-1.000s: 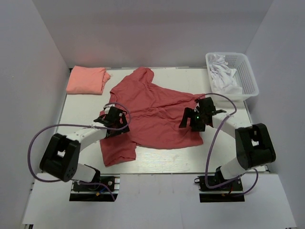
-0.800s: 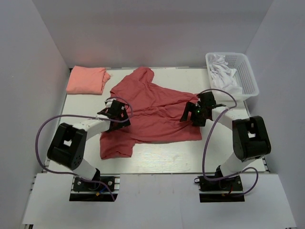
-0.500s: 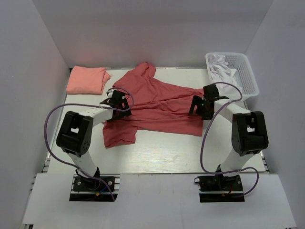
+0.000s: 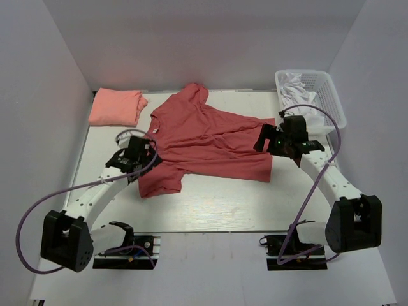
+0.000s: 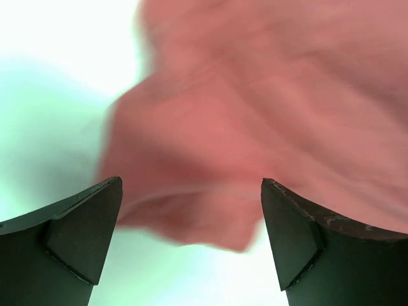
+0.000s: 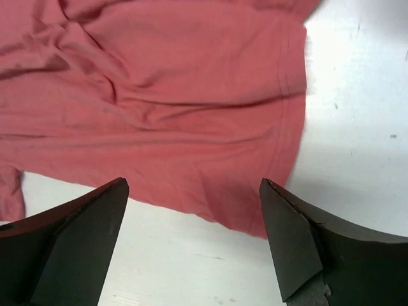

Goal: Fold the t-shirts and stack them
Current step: Flatten out the tshirt

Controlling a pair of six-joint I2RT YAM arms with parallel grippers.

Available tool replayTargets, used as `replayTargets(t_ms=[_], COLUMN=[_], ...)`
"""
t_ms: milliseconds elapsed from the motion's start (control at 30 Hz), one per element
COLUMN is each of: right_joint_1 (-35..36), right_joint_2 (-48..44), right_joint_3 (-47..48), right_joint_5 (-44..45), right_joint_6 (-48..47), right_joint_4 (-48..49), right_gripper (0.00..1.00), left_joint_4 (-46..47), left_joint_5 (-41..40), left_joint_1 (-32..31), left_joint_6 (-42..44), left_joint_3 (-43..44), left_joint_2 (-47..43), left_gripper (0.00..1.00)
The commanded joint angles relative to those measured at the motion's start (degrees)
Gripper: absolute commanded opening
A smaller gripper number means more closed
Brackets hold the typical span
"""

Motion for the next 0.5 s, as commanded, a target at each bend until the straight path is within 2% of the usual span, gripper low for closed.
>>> replayTargets(t_ms=[0,67,167,200,300,400,467], right_joint_1=[0.21,0.2,-0.06,0.03,-0.06,0.03,0.03], right_joint_2=[-1.07,-1.68,-2.04,-2.21,-1.69,-1.51,-1.6], right_joint_3=[-2.28,-2.19,-2.45,-2.54,-2.89,-3.24,-3.33], right_joint_5=[-0.52,-0.78,-3.15,-4.2,-4.47,-4.74,-4.74], right_joint_6=[-0.9,-0.29,-0.46,-0.46,-0.55,-0.46,-0.46], right_joint_4=[-1.1,-1.36,-0.49,-0.14,0.22,0.39,0.39], right_gripper=[0.89,0.89,0.89,0.89,0.89,0.91,0.91], left_joint_4=[-16.12,-17.89,-18.51,-18.51,-17.99,-17.37,-15.27], left_joint_5=[-4.83,-5.45,-5.45,-6.67,-7.29,-9.05,-9.05], left_joint_1=[0.26,0.78,0.79,0.79,0.79,0.79,1.31], left_joint_6=[-14.33,-17.4,-20.75,-20.76,-21.29,-21.29,-20.58], left_joint_3=[-7.67,-10.15,-13.85,-14.99,-15.61,-15.61,-15.61], left_joint_2=[-0.01,-3.24,-8.78,-12.8,-17.05,-16.9,-13.12], left_gripper=[1.0,1.0,0.94,0.94,0.9,0.87,0.84])
